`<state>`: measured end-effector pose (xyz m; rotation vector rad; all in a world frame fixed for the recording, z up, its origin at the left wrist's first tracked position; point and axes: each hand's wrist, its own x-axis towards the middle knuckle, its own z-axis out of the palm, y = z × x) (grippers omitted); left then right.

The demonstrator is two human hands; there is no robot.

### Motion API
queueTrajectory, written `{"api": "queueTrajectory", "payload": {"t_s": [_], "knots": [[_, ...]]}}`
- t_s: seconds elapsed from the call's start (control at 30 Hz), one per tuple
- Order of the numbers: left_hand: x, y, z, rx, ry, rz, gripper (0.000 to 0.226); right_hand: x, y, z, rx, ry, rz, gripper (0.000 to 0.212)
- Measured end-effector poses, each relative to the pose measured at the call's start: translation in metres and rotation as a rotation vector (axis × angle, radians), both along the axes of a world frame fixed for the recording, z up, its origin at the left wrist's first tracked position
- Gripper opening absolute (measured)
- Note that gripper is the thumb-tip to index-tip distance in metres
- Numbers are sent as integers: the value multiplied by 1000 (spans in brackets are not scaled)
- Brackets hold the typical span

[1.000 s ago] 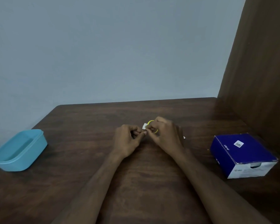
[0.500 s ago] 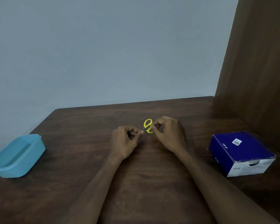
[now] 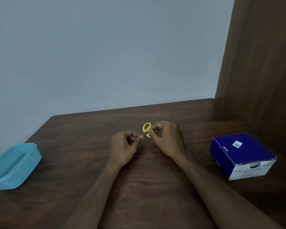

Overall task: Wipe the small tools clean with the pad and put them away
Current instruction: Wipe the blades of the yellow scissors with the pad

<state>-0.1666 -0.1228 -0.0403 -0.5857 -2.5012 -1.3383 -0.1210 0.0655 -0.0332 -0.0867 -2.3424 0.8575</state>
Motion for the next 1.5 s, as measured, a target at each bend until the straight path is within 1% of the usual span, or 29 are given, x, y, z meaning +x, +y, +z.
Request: {"api": "queueTrajectory", "payload": {"t_s": [0.03,0.1,0.2,0.27,0.37,0.43,0.5,0.63,0.77,0.83,0.93,1.0,1.03,1.13,1.23,1.3,1.4,1.5], "knots": [[0,0,0,0,-6,1,13,0,0,0,3,-9,4,7],[0,0,0,-11,-13,6,13,1,-1,2,4,2,-55,10],[-2,0,-1,-8,-26,14,13,4,2,6,-46,132,-164,10],[-3,0,-1,19,-30,12,14,5,2,4,63,129,-106,10],[-3,-1,-1,14,-16,24,16,5,-5,-2,273,22,82,13],[-3,-2,-2,10,-4,25,16,4,-9,-2,338,27,92,14],[-5,-2,-3,14,-4,25,16,3,-8,0,316,67,17,14],[-3,-2,-4,28,5,15,13,7,-2,2,157,159,-150,11],[-9,0,5,103,1,6,10,2,-3,3,181,145,-132,19],[-10,-1,6,110,1,30,10,0,-5,4,169,133,-141,18],[-4,-3,2,139,-6,49,10,7,-10,7,36,156,-205,18],[-8,-3,-3,211,-41,38,11,8,-8,9,-91,187,-286,17],[-10,-4,-2,259,-57,24,11,7,-6,10,-165,171,-293,15],[-10,-2,-1,360,-102,-38,12,4,-10,8,-438,64,-187,14],[-7,-1,0,380,-88,-85,9,2,-22,8,-817,12,6,12],[-6,-1,1,388,-87,-86,10,3,-28,10,-991,-17,110,10],[-5,-1,2,398,-103,-89,13,4,-33,12,-1105,-73,180,7],[-2,-1,3,373,-105,-104,14,3,-34,12,-1151,-86,199,8]]}}
